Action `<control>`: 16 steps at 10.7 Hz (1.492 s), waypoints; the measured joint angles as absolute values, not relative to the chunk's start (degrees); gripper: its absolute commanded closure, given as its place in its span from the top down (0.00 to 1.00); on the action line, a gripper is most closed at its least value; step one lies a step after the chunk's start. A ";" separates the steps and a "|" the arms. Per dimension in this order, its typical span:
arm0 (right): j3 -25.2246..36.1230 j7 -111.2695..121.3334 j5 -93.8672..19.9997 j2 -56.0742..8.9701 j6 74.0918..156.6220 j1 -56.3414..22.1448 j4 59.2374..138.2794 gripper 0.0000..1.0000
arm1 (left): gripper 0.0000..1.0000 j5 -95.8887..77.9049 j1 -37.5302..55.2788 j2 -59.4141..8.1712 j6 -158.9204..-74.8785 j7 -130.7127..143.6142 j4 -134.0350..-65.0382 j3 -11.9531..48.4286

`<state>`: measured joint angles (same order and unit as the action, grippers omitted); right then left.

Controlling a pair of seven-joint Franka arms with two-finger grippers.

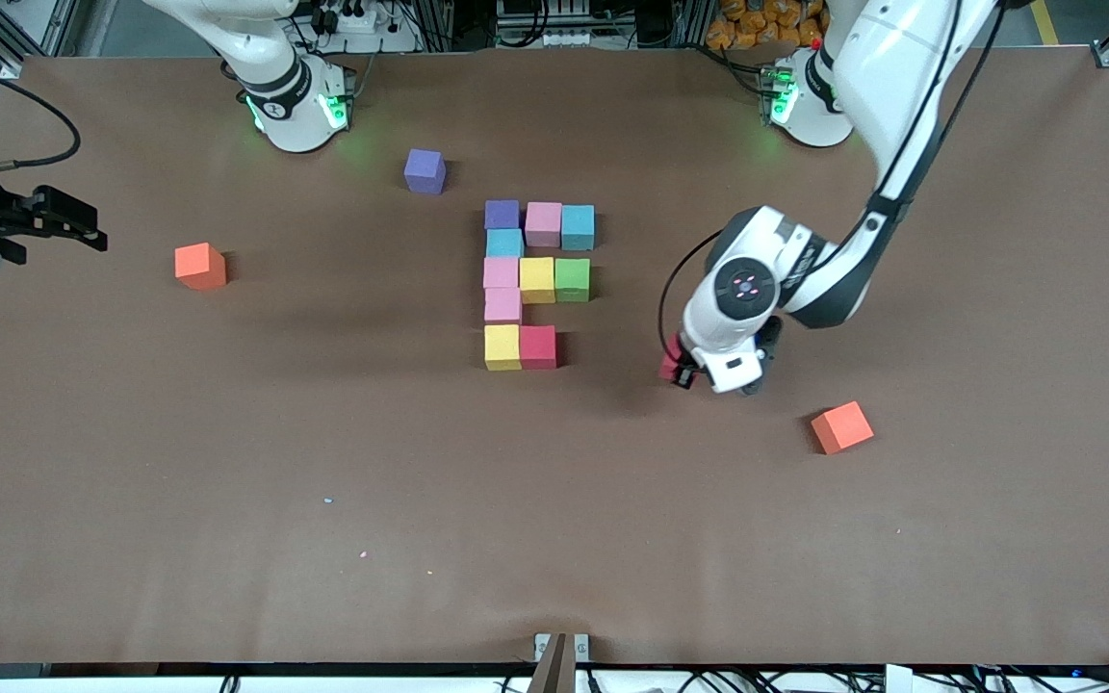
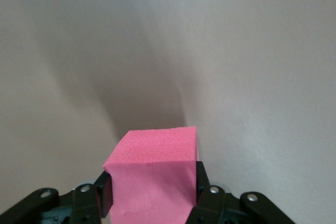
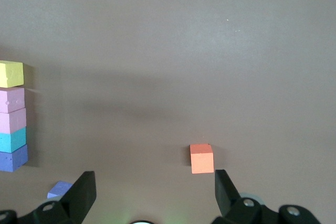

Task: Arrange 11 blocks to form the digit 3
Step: 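Carry the pink block to the cluster with the left gripper, then place the pink block beside the other pink and open the left gripper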

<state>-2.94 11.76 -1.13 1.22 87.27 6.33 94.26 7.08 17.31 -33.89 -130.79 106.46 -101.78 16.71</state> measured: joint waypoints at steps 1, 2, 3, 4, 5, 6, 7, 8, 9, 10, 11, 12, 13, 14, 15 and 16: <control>-2.94 11.76 -1.14 1.22 87.27 6.33 94.26 1.00 | 0.00 7.07 19.05 -35.62 -130.72 110.28 -99.29 16.77; -2.94 11.76 -1.14 1.22 87.27 6.33 94.26 1.00 | 0.00 7.05 21.08 -37.11 -130.54 113.71 -97.02 16.80; -2.94 11.76 -1.14 1.22 87.27 6.33 94.26 1.00 | 0.00 6.89 22.84 -38.24 -130.32 116.57 -95.46 16.81; -2.94 11.76 -1.14 1.22 87.29 6.33 94.26 1.00 | 0.00 6.61 24.29 -39.14 -130.26 119.26 -94.58 16.81; -2.94 11.76 -1.14 1.22 87.32 6.33 94.26 1.00 | 0.00 6.43 25.52 -39.73 -130.25 121.65 -94.19 16.81; -2.93 11.76 -1.14 1.22 87.34 6.33 94.26 1.00 | 0.00 6.14 26.37 -40.00 -130.25 123.50 -94.00 16.82; -2.91 11.76 -1.14 1.22 87.35 6.33 94.26 1.00 | 0.00 4.55 26.71 -40.09 -130.27 124.31 -93.83 16.81; -2.90 11.76 -1.14 1.22 87.38 6.33 94.26 1.00 | 0.00 2.74 26.69 -40.12 -130.29 124.33 -93.67 16.72; -2.90 11.76 -1.14 1.22 87.45 6.33 94.26 1.00 | 0.00 1.84 26.71 -40.15 -130.30 124.33 -93.57 16.64; -2.88 11.76 -1.14 1.22 87.47 6.33 94.26 1.00 | 0.00 1.59 26.90 -40.22 -130.30 124.33 -93.53 16.68; -2.87 11.76 -1.14 1.22 87.47 6.33 94.26 1.00 | 0.00 1.53 27.28 -40.39 -130.33 124.34 -93.51 16.72; -2.87 11.76 -1.14 1.22 87.48 6.33 94.26 1.00 | 0.00 1.51 27.89 -40.74 -130.48 124.43 -93.42 16.77; -2.86 11.76 -1.14 1.22 87.48 6.33 94.26 1.00 | 0.00 1.49 28.49 -41.14 -130.72 124.75 -93.27 16.77; -2.86 11.76 -1.14 1.22 87.48 6.33 94.26 1.00 | 0.00 1.48 28.88 -41.56 -131.12 125.09 -93.01 16.77; -2.86 11.76 -1.14 1.22 87.49 6.33 94.26 1.00 | 0.00 1.48 28.94 -41.91 -131.47 125.16 -92.68 16.75; -2.86 11.76 -1.14 1.22 87.51 6.33 94.26 1.00 | 0.00 1.48 28.93 -42.24 -131.54 125.17 -92.18 16.65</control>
<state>-2.86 11.76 -1.14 1.22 87.51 6.33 94.26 1.48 28.93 -42.24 -131.54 125.17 -92.18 16.65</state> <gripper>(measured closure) 0.000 0.401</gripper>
